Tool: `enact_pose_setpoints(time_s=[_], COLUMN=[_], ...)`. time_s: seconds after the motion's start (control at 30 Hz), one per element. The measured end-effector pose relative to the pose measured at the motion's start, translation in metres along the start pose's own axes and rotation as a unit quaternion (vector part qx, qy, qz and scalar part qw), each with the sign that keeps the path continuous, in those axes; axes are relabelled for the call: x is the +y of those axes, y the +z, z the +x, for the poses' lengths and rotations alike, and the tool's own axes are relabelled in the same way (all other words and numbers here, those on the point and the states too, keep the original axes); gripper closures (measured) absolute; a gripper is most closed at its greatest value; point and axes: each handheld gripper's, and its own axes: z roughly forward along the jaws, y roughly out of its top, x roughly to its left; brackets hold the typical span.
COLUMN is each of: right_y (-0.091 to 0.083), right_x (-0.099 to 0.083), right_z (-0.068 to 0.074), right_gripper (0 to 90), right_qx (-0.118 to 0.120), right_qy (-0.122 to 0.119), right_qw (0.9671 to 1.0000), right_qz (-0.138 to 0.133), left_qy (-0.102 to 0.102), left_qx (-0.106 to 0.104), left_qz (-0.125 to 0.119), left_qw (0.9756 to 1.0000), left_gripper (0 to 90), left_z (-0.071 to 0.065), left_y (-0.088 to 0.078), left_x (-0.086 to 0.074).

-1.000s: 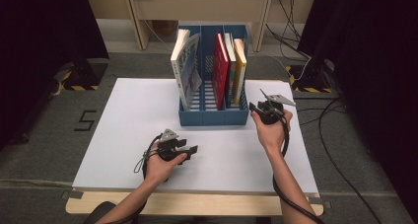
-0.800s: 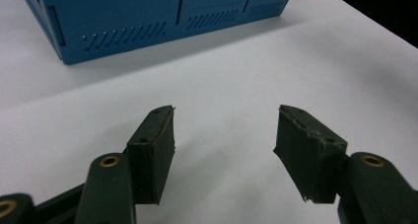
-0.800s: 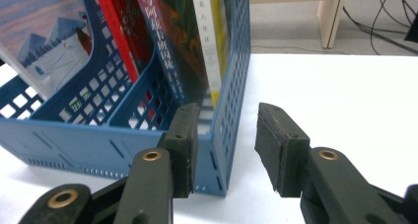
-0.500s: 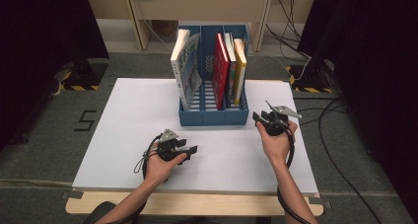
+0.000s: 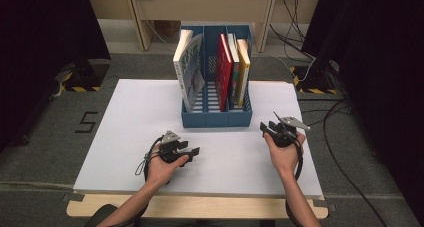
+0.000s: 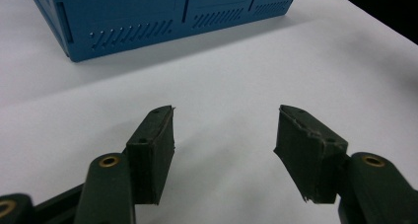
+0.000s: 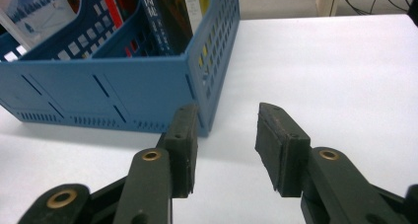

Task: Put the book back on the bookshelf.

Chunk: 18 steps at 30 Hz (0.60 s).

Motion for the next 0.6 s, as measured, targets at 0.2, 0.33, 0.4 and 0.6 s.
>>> enact_pose_setpoints(time_s=[0.2, 0.33, 0.4, 0.6], right_y=[-0.004, -0.006, -0.006, -0.007], right_x=[-0.009, -0.013, -0.016, -0.026], right_z=[-0.003, -0.006, -0.008, -0.012], right_gripper=[60.1, 59.9, 59.7, 59.6], right_qx=[-0.003, -0.004, -0.006, -0.012], right_qy=[0.005, 0.0, 0.0, 0.01], right_qw=[1.0, 1.0, 1.0, 0.9999], right_qz=[0.002, -0.001, 0.001, 0.006], left_qy=[0.0, -0.002, -0.001, -0.002], left_qx=[0.002, 0.006, 0.007, 0.009], left_qz=[0.001, 0.0, 0.0, 0.0], left_qw=[1.0, 1.0, 1.0, 1.0], left_gripper=[38.9, 38.7, 38.3, 38.2], left_z=[0.001, 0.001, 0.002, 0.004], left_y=[0.001, 0.0, 0.0, 0.0], left_x=[-0.001, -0.001, -0.001, -0.001])
